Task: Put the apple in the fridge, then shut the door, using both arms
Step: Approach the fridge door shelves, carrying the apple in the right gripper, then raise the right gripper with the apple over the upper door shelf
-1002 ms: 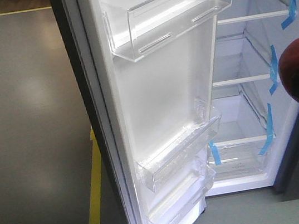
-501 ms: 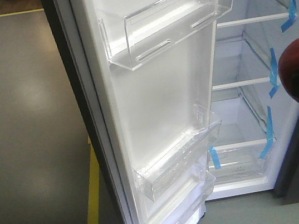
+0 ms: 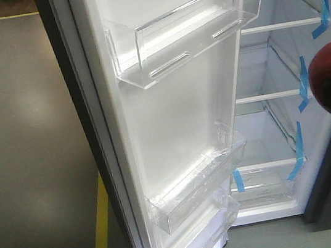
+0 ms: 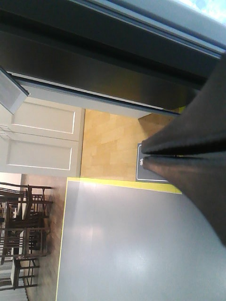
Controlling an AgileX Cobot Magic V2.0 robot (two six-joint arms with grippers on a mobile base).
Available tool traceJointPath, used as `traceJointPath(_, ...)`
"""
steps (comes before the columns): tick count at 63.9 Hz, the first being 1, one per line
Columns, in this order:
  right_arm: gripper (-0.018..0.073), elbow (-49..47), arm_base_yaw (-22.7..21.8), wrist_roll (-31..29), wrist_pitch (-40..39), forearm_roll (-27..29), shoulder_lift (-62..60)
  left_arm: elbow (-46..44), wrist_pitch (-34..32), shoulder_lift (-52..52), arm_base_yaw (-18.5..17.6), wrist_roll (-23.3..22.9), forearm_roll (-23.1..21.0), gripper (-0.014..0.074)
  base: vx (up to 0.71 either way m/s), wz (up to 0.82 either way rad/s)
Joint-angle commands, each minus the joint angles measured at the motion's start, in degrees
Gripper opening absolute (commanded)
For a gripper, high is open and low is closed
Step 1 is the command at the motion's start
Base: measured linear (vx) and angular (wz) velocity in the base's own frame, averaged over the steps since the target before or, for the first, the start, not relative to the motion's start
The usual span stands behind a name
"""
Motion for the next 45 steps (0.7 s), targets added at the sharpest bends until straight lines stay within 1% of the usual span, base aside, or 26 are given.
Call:
traceJointPath(1,-0.0006,-1.5,-0.2,-0.3,-3.3,2.9,0.0,1.2,-4.2,-0.3,0.1,-0.1,0.2,-0.0006,0.04,-0.01)
traceJointPath(45,-0.0006,-1.5,-0.2,-0.3,-3.3,2.9,0.0,1.2,-4.2,-0.3,0.1,-0.1,0.2,-0.0006,0.02,-0.01)
